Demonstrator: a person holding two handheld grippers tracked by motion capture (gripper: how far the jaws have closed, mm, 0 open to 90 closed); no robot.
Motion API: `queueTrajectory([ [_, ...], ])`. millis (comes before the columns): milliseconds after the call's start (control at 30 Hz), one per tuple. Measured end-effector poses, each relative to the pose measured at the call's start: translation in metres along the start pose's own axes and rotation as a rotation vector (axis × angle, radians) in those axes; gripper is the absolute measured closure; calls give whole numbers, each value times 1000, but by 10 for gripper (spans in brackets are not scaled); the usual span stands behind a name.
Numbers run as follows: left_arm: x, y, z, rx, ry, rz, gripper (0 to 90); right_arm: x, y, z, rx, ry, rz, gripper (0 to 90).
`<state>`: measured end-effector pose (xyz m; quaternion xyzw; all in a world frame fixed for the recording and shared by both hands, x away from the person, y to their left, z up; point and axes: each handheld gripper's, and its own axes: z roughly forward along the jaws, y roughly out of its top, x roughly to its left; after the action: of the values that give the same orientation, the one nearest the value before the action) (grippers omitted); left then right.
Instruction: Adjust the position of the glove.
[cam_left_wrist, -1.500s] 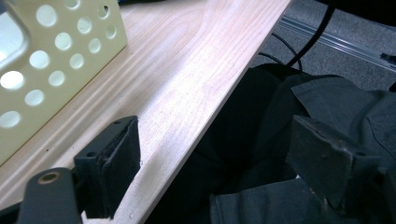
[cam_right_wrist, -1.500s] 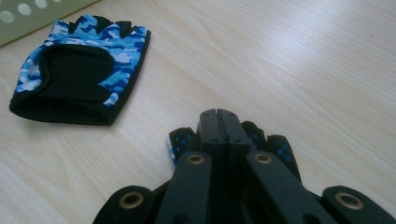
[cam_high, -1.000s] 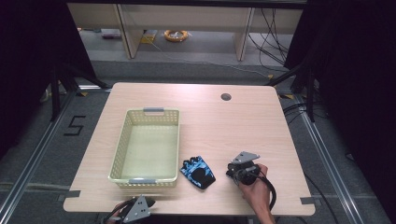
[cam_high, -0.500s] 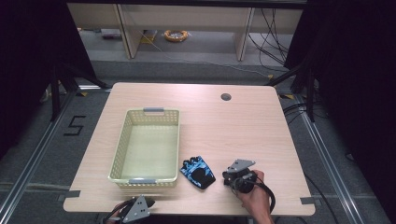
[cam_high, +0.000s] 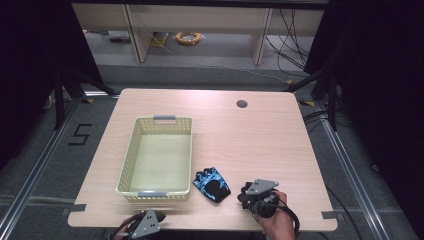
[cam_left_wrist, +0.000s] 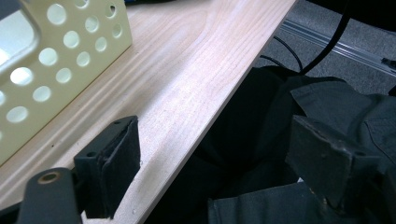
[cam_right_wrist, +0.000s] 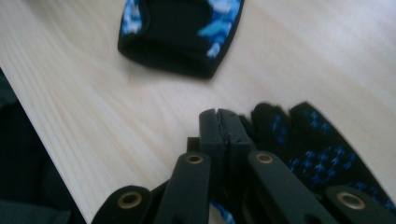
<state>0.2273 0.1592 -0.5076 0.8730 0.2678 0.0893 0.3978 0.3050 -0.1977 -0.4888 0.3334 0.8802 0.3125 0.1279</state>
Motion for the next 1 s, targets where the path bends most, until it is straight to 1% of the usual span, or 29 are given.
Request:
queueTrajectory([
  [33,0,0,1,-5,-4,-7,169,-1,6,-3,-32,-1,24,883],
  [67,0,0,1,-5,-4,-7,169,-1,6,-3,-32,-1,24,883],
  [100,1,0,0,-1,2,-2,169,-1,9,-2,-49,-8,13,881],
  [133,1,0,0,-1,2,-3,169,-1,14,-2,-49,-7,17,878],
  [167,1,0,0,-1,2,-3,169,-2,18,0,-58,-17,15,866],
  [233,0,0,0,-2,0,-4,169,-3,28,5,-57,-20,20,848],
  [267,0,0,0,-2,1,-3,169,-2,33,9,-65,-25,24,836],
  [300,1,0,0,0,0,-4,169,-3,36,11,-65,-36,21,824],
  [333,1,0,0,0,-1,-5,169,-3,41,15,-57,-35,27,798],
  [367,1,0,0,-1,0,-5,169,-3,44,19,-64,-28,36,772],
  [400,1,0,0,-1,0,-6,169,-3,47,23,-67,-29,55,750],
  [433,1,0,0,-1,-1,-6,170,-4,50,25,-59,-30,62,717],
  [500,1,0,0,-1,-1,-7,170,-5,55,31,-49,-33,86,679],
  [533,1,0,0,0,0,-5,170,-5,57,36,-64,-37,104,655],
  [567,1,0,0,-1,0,-6,170,-7,60,40,-47,-40,108,621],
  [600,1,0,0,-1,0,-6,170,-7,60,40,-47,-40,108,621],
  [633,1,0,0,-3,-4,-9,169,-7,62,42,-37,-39,124,606],
  [667,1,0,1,-6,-8,-14,169,-6,63,44,-22,-29,159,593],
  [733,1,0,0,-9,5,-7,170,-7,65,48,-8,-37,159,569],
  [767,1,0,-1,-9,0,5,170,-6,66,53,-24,-43,167,566],
  [800,2,1,-1,-8,-1,10,169,-6,67,52,3,-31,175,562],
  [833,2,1,-1,-11,0,11,169,-6,68,56,4,-31,165,556],
  [900,1,1,1,-6,8,-9,169,-5,69,59,22,-24,176,547],
  [933,3,2,1,1,10,24,170,-4,69,62,18,-28,171,545],
  [967,0,2,2,-8,4,-14,170,-5,69,63,27,-26,158,539],
  [1000,1,2,2,-9,1,-13,170,-4,68,64,17,-25,170,538],
])
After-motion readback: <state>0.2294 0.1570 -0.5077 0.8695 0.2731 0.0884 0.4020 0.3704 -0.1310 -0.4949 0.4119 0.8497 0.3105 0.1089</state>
